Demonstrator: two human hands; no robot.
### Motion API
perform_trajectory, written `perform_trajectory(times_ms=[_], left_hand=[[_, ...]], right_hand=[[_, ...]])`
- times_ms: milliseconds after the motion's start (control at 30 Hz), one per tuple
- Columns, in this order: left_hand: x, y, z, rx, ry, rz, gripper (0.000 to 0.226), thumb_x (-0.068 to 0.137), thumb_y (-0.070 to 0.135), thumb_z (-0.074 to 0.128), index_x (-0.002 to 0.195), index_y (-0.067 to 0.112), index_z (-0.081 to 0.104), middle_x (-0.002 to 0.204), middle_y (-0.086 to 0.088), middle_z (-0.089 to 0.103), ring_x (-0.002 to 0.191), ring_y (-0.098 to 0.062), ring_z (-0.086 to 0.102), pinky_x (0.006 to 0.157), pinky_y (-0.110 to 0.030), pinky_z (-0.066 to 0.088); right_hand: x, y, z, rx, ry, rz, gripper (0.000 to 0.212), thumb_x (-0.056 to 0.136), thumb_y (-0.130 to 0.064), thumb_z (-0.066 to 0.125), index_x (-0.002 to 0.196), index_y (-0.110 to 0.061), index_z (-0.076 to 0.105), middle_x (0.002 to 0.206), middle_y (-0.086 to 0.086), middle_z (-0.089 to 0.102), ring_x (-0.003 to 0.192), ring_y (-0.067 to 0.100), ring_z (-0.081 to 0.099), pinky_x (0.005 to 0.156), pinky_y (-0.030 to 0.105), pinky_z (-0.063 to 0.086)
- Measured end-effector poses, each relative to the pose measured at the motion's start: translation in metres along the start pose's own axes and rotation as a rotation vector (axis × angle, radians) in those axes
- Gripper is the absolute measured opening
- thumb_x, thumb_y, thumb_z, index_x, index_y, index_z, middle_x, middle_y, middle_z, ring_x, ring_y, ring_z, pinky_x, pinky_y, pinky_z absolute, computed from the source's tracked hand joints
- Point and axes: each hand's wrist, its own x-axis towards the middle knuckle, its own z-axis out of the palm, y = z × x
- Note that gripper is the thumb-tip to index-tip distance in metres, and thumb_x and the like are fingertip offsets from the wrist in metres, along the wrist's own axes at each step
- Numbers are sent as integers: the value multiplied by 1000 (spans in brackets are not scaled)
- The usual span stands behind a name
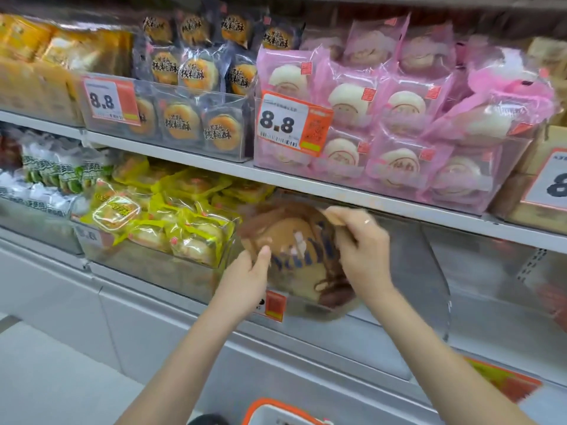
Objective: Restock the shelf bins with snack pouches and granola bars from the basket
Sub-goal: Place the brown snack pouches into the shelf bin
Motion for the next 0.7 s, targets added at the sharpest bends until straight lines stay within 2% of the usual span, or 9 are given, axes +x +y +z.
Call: perform_trajectory(times_ms=[67,133,200,267,367,400,467,567,700], left_hand=[[2,-10,-3,152,-56,-40,51,98,43,35,127,3,49,128,-13,54,121,-28,48,97,-33,39],[1,-15,-6,291,-118,-41,59,97,42,41,139,1,38,145,-13,40,135,-24,35,105,-28,28],[-1,-23,-8,471,-175,47,56,96,41,45,137,3,40,148,-13,35,141,-23,23,108,-25,20],[-6,-34,-5,650,-211,160,54,96,42,45,140,12,36,153,-9,25,146,-22,6,114,-27,10],[-11,-40,0,803,-219,244,56,96,44,42,143,20,26,154,-3,18,146,-24,-6,116,-30,5],[-11,-39,1,829,-217,259,57,96,45,42,144,20,24,154,-3,17,145,-25,-7,116,-31,6],[-12,-38,0,861,-229,261,57,96,43,43,144,20,22,154,-4,16,145,-26,-7,115,-31,7],[-11,-36,0,909,-240,252,57,96,40,42,143,18,21,154,-5,14,145,-28,-8,115,-33,7],[-15,-35,4,928,-236,250,59,96,38,44,144,17,17,155,-6,11,144,-30,-11,115,-34,7]], right_hand=[[-18,14,16,55,-43,334,20,92,-6,53,94,-15,70,79,-10,65,70,-1,57,71,19,46],[-19,33,27,139,65,704,17,97,-17,51,86,-17,63,62,-3,55,52,9,50,52,20,41],[-10,51,31,205,162,936,15,98,-22,50,91,-13,60,66,1,54,57,18,49,48,19,38],[1,68,38,264,205,970,16,99,-22,50,100,-12,62,81,2,61,72,18,53,56,21,40],[19,81,47,306,198,899,21,99,-18,48,111,-8,62,97,-3,63,83,11,54,66,14,40],[20,87,50,313,159,877,20,100,-18,48,111,-9,61,94,-6,62,81,8,54,68,12,41],[11,104,57,246,-14,861,19,101,-20,45,112,-11,58,95,-3,63,84,12,56,80,23,44],[-11,121,63,105,-266,898,34,102,-29,37,132,-15,44,127,8,56,113,26,54,100,39,40],[-6,107,57,57,-326,883,41,103,-30,33,142,-18,34,135,7,52,121,30,51,98,37,41]])
